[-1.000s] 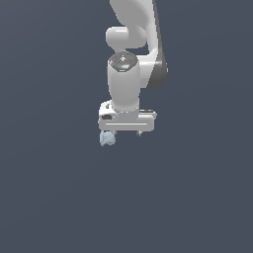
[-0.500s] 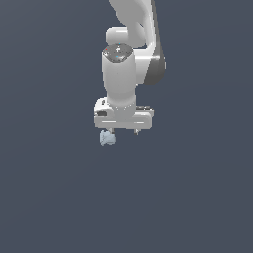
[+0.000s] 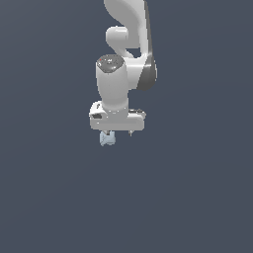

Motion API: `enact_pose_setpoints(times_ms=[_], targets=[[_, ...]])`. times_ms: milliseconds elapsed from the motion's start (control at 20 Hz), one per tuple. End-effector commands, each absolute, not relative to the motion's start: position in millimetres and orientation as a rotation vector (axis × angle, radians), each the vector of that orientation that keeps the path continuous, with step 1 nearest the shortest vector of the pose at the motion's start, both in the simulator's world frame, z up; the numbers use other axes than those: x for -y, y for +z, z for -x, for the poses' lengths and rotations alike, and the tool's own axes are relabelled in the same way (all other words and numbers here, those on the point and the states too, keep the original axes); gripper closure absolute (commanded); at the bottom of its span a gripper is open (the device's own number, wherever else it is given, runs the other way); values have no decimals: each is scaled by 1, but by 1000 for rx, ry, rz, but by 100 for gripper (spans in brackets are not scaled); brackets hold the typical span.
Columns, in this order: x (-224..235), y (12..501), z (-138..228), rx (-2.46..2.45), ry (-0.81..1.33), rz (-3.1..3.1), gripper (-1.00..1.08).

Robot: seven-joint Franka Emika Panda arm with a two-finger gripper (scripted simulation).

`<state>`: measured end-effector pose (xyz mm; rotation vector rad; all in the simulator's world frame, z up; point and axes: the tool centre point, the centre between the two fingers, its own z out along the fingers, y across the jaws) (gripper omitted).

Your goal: Pick up the object and move it to a goal position.

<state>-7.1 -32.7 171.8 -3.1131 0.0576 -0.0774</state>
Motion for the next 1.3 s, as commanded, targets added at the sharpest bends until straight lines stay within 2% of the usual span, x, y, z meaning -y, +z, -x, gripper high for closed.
enact_pose_setpoints(times_ms=[0,600,1250], targets=[[46,156,17,-36,-64,3120,-92],[98,93,73,75,-4,3140,-92],[100,69,78,80,0,3140,-92]])
